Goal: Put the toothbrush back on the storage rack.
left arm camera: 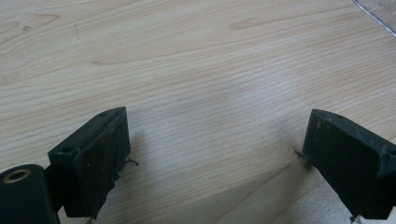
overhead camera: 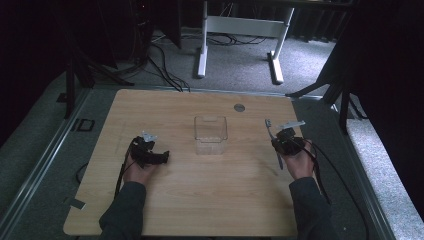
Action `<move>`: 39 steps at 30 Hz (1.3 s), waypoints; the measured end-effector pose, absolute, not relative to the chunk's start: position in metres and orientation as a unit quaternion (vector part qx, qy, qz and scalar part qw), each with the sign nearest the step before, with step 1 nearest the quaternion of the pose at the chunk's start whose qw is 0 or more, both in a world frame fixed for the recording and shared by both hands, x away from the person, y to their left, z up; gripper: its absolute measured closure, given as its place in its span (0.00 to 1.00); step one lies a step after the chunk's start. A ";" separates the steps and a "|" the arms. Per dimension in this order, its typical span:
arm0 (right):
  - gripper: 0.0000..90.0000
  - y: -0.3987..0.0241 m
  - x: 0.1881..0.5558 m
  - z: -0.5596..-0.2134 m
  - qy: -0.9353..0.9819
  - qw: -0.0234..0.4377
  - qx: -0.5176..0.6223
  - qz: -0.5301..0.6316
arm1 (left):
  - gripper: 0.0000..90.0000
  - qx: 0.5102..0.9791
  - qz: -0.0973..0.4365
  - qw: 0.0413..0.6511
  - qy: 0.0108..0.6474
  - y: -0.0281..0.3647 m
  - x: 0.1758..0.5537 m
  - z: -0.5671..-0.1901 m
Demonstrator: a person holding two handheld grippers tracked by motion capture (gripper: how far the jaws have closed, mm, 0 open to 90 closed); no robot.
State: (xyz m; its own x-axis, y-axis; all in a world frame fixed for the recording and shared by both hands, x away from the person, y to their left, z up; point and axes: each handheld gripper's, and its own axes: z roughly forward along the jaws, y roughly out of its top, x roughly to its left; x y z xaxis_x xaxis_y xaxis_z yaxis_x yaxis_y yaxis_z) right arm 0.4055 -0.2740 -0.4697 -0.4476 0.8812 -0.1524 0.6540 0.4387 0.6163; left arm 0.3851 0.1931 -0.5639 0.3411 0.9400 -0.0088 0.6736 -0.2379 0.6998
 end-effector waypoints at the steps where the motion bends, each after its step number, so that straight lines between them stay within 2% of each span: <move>1: 0.90 -0.274 0.405 -0.469 0.814 0.235 0.471 0.244 | 0.08 0.757 0.214 0.312 0.533 0.193 0.385 -0.564; 15: 0.90 -0.275 0.405 -0.465 0.795 0.258 0.474 0.276 | 0.08 0.757 0.214 0.312 0.533 0.193 0.385 -0.564; 23: 0.90 -0.277 0.406 -0.462 0.784 0.247 0.482 0.304 | 0.08 0.757 0.214 0.312 0.533 0.193 0.385 -0.564; 39: 0.90 -0.278 0.406 -0.459 0.769 0.260 0.486 0.324 | 0.08 0.757 0.214 0.312 0.533 0.193 0.385 -0.564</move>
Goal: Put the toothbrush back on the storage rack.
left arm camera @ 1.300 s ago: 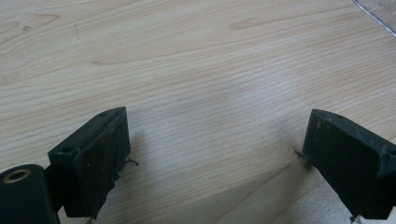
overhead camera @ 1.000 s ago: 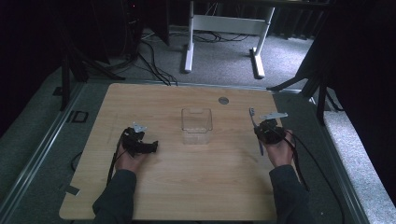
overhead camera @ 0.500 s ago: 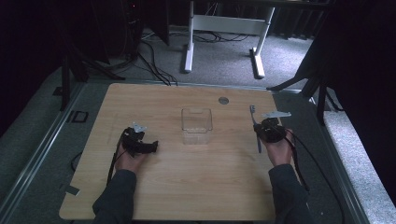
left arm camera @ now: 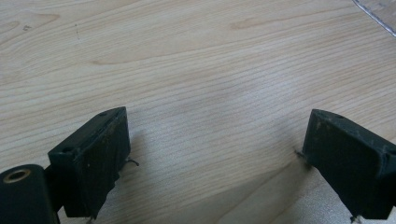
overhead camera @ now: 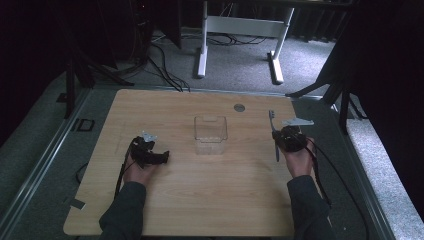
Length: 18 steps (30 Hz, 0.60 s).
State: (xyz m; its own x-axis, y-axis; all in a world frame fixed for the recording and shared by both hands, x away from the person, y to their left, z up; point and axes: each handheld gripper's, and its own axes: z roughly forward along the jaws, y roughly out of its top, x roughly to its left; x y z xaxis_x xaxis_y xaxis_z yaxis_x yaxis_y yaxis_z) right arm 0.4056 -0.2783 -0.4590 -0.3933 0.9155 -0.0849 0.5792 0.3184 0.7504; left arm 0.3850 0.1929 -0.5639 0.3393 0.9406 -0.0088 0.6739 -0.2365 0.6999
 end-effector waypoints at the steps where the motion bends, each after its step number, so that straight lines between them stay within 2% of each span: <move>1: 0.90 -0.278 0.405 -0.459 0.768 0.262 0.485 0.326 | 0.08 0.757 0.214 0.312 0.534 0.193 0.385 -0.564; 18: 0.90 -0.277 0.406 -0.452 0.757 0.271 0.486 0.343 | 0.08 0.757 0.214 0.312 0.534 0.193 0.385 -0.564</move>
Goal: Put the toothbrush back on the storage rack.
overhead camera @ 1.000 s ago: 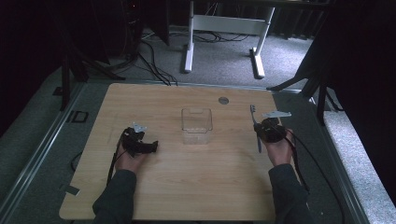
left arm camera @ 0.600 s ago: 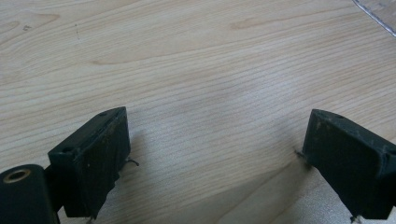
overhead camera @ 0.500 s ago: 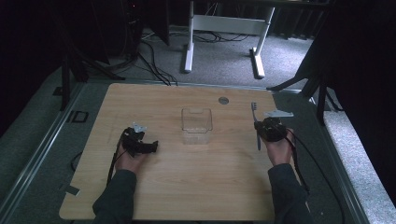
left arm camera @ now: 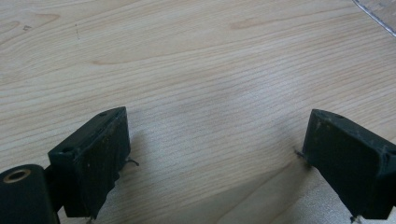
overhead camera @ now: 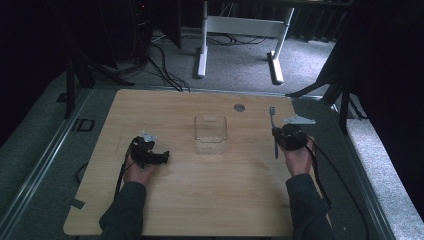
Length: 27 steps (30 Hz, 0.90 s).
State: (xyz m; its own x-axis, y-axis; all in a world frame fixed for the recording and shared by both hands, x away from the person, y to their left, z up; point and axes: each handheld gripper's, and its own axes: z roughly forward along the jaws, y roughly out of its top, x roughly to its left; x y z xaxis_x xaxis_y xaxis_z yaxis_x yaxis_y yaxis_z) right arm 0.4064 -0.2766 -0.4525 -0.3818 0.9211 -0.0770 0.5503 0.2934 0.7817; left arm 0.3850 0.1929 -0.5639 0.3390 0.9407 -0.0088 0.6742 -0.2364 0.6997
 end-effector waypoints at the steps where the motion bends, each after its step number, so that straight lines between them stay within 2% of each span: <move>1: 0.90 -0.276 0.407 -0.452 0.757 0.270 0.486 0.344 | 0.08 0.757 0.214 0.312 0.534 0.193 0.385 -0.564; 27: 0.90 -0.271 0.410 -0.444 0.745 0.264 0.487 0.373 | 0.08 0.756 0.214 0.312 0.534 0.193 0.385 -0.564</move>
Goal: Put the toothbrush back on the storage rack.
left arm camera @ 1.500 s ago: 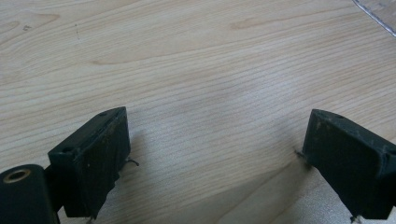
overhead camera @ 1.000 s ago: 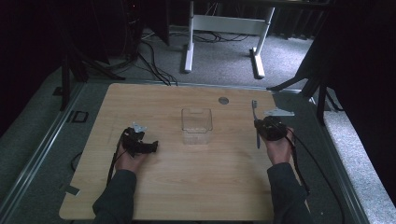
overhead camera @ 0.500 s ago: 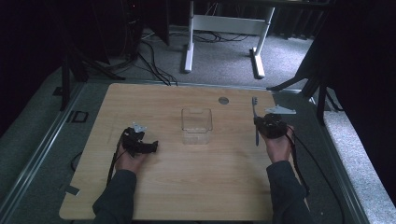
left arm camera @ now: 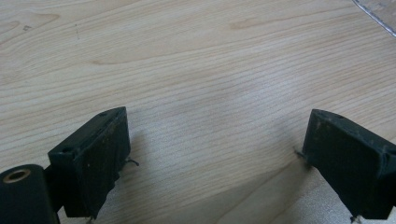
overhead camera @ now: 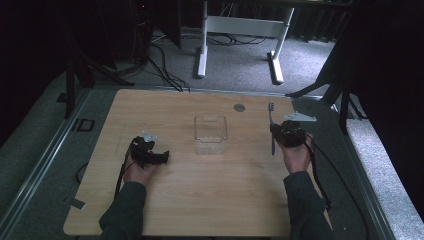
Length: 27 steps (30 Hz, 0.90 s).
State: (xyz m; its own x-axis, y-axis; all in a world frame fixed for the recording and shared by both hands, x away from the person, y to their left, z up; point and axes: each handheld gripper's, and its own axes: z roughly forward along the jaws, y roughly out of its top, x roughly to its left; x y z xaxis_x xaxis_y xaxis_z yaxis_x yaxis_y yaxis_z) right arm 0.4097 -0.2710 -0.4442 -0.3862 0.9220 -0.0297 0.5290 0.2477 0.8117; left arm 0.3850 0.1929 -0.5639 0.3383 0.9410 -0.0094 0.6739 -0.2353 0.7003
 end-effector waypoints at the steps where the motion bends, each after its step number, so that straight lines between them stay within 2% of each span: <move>1: 0.90 -0.270 0.410 -0.444 0.745 0.261 0.487 0.374 | 0.08 0.756 0.214 0.312 0.534 0.193 0.385 -0.564; 27: 0.90 -0.261 0.412 -0.439 0.738 0.252 0.481 0.400 | 0.08 0.756 0.214 0.312 0.534 0.193 0.385 -0.564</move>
